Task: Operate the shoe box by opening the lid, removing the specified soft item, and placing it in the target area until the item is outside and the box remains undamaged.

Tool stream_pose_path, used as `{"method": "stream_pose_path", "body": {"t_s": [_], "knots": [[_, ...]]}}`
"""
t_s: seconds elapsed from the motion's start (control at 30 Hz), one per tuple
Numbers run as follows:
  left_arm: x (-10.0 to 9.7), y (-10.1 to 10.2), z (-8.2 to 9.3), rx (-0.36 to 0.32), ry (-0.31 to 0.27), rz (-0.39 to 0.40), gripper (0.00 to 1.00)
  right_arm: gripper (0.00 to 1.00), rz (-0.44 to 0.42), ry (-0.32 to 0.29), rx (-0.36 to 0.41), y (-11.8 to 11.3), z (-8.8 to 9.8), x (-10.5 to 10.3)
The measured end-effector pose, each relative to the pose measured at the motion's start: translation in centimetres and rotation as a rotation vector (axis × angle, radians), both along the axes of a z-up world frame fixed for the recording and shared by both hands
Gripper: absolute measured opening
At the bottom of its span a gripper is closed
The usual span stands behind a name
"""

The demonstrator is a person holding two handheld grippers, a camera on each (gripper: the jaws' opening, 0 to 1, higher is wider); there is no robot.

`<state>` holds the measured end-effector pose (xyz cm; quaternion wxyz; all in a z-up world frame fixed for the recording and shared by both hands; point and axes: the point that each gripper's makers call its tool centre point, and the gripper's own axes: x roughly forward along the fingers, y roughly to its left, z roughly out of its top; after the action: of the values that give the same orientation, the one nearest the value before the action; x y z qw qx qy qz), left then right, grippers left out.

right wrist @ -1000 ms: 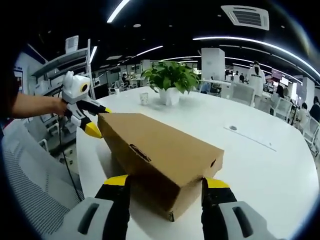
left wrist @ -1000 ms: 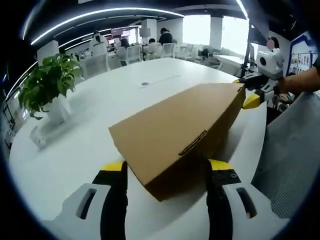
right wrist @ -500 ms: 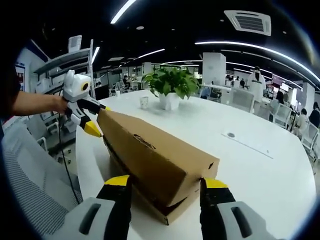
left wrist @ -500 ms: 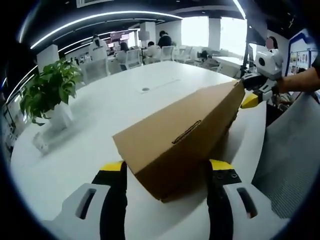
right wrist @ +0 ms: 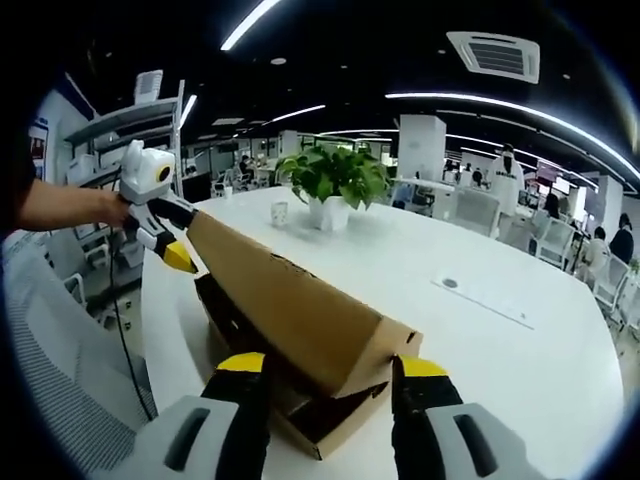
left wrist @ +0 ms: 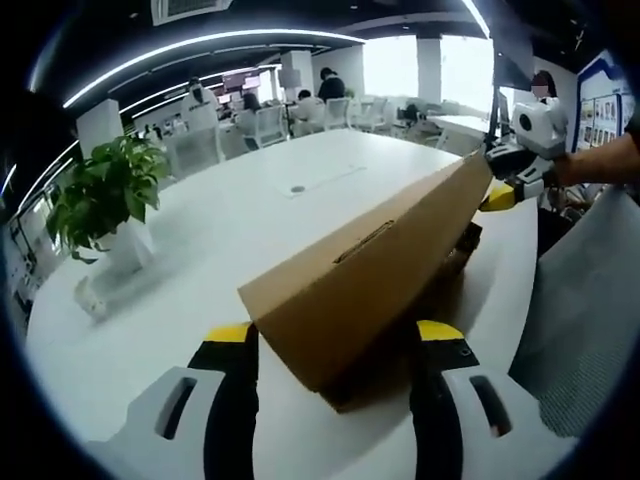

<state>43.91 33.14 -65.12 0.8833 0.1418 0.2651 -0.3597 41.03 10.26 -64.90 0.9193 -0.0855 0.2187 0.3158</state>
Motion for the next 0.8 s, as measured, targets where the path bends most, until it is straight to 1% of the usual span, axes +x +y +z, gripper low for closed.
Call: {"method": "stream_pose_path", "body": {"t_s": [0.13, 0.4, 0.7, 0.8], "knots": [[0.0, -0.2, 0.4, 0.004, -0.011, 0.002, 0.59, 0.42, -0.004, -0.011, -0.006, -0.1, 0.2, 0.3], [0.3, -0.2, 1.0, 0.012, -0.034, 0.01, 0.53, 0.36, -0.022, -0.033, -0.017, -0.5, 0.7, 0.9], [1.6, 0.4, 1.8, 0.021, -0.07, 0.034, 0.4, 0.26, -0.041, -0.067, -0.041, -1.2, 1.3, 2.0], [2.4, 0.7, 2.3, 0.021, -0.088, 0.05, 0.36, 0.21, -0.05, -0.086, -0.051, -1.5, 1.7, 2.5]]}}
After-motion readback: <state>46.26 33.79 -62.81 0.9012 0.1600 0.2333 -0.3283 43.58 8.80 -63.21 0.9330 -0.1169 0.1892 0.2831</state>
